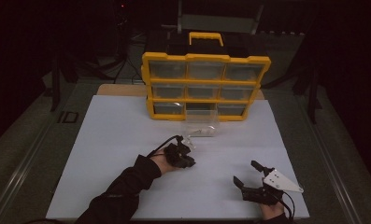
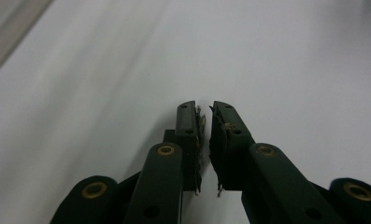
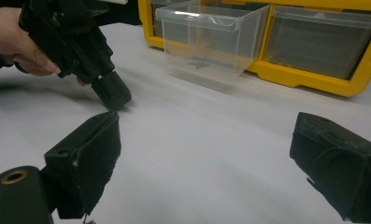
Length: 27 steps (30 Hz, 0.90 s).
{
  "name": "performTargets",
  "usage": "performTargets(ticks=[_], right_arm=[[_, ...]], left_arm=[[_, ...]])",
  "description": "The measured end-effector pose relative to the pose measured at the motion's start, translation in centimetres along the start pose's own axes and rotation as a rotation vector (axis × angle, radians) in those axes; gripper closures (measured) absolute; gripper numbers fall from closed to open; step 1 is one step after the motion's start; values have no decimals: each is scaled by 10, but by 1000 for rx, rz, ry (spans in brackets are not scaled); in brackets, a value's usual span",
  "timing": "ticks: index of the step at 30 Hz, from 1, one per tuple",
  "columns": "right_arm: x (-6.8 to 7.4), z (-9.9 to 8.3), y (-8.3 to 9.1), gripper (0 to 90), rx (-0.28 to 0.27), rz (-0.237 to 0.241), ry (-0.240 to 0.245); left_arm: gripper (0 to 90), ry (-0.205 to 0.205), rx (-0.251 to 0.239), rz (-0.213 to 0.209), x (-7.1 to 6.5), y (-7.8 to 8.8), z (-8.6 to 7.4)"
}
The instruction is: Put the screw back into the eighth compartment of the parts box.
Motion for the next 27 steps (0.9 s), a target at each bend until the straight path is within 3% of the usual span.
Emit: performTargets(ticks=[8, 19, 27], right_arm=[[0, 0, 0, 88, 1, 1, 2], [0, 0, 0, 88, 0, 0, 0], [0, 0, 0, 88, -1, 0, 0]], left_arm=[[844, 30, 11, -26, -1, -1, 0], [867, 17, 25, -12, -2, 1, 0], [867, 16, -29, -16, -6, 21, 8]])
Point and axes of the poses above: each handheld gripper's, and its own axes: y roughly backward along the jaws, z roughly out of its top, x roughly to its left, the point moved 10 cm from there along -y, roughly forward along the jaws, and after that the axes turned 14 degrees about x, right-handed, at the moved point
